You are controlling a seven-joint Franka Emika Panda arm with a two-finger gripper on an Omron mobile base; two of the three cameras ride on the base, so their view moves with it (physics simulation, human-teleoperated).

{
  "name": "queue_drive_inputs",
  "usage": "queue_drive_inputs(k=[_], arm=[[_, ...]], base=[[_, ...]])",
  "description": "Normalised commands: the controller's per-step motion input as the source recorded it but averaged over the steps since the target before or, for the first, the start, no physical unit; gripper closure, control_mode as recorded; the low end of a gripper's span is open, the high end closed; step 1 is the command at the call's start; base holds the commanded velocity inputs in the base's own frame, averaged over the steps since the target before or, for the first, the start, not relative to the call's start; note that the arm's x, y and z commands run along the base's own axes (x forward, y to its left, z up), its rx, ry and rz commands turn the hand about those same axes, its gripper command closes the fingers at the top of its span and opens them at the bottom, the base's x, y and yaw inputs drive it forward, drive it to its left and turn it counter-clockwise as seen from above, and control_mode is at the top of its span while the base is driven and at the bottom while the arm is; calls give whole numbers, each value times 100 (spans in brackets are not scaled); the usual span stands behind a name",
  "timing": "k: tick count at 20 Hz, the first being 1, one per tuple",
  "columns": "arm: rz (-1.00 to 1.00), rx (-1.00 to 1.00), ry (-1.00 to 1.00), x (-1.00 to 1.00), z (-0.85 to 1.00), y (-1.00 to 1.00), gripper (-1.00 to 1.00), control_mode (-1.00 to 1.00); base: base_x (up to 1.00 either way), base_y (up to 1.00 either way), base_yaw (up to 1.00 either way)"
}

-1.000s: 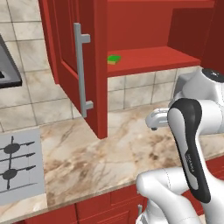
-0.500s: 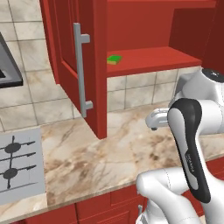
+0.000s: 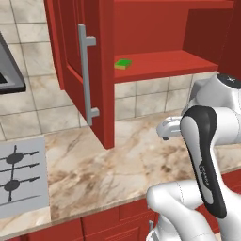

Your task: Locate and retrieve the sponge and soap dispenser from the cabinet. Place them next to the sink.

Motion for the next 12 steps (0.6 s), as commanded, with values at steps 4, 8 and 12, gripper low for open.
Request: queue_drive_inputs(k=[4, 8, 12], arm=[[0, 0, 0, 0, 0, 0, -100, 100], [0, 0, 0, 0, 0, 0, -100, 100], [0, 0, 0, 0, 0, 0, -100, 100]], base=[[0, 0, 0], [13, 0, 1], [11, 8, 0]])
